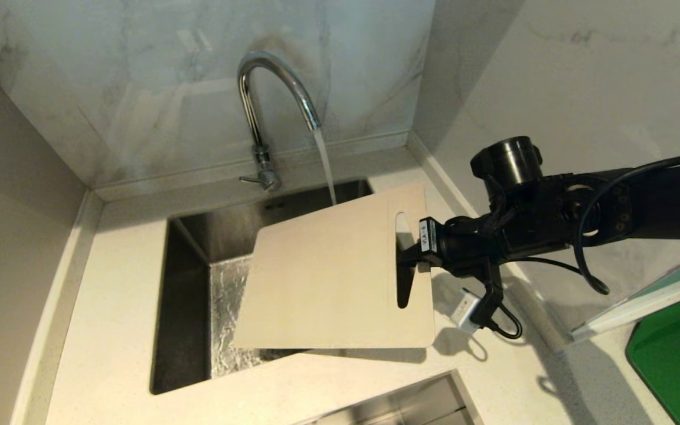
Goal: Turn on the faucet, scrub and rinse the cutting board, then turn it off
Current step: Scrub the cutting board underwater
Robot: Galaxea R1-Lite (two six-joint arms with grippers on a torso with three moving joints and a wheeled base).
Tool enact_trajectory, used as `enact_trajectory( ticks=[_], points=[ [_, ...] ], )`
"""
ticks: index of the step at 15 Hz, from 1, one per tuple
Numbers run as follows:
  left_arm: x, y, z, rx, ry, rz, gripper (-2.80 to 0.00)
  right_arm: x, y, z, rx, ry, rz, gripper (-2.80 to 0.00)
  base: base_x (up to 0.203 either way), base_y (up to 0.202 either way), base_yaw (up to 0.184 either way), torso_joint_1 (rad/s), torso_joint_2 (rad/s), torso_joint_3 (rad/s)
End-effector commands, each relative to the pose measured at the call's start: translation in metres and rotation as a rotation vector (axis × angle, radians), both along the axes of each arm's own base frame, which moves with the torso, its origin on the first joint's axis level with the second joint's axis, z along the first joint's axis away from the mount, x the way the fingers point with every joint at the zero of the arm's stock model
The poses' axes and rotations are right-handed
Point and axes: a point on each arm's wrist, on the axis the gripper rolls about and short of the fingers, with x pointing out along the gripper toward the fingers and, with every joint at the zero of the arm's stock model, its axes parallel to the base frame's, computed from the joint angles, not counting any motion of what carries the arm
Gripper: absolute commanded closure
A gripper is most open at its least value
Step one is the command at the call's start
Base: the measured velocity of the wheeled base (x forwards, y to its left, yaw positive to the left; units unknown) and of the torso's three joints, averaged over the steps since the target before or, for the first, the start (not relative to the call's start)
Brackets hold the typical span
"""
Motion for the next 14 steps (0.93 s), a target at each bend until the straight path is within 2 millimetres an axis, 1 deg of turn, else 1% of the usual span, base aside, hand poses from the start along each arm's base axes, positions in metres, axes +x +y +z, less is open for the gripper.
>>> enact_trajectory(
  ticks=[1, 3, 7, 11, 14],
  points=[
    [0.0, 0.0, 0.0, -0.001, 0.002, 0.001, 0.0, -0.017, -0.003, 0.009, 0.0, -0.024, 0.017, 0.0, 0.0, 0.0, 0.0, 0.0, 0.0, 0.0],
    [0.0, 0.0, 0.0, -0.001, 0.002, 0.001, 0.0, -0.023, -0.003, 0.004, -0.005, -0.005, 0.024, 0.0, 0.0, 0.0, 0.0, 0.0, 0.0, 0.0],
    [0.0, 0.0, 0.0, -0.001, 0.002, 0.001, 0.0, -0.032, -0.004, 0.01, 0.003, -0.016, 0.026, 0.0, 0.0, 0.0, 0.0, 0.0, 0.0, 0.0],
    [0.0, 0.0, 0.0, -0.001, 0.002, 0.001, 0.0, -0.036, -0.005, 0.013, 0.006, -0.02, 0.025, 0.0, 0.0, 0.0, 0.0, 0.0, 0.0, 0.0],
    [0.0, 0.0, 0.0, -0.001, 0.002, 0.001, 0.0, -0.036, -0.005, 0.008, 0.002, -0.004, 0.024, 0.0, 0.0, 0.0, 0.0, 0.0, 0.0, 0.0]
  ],
)
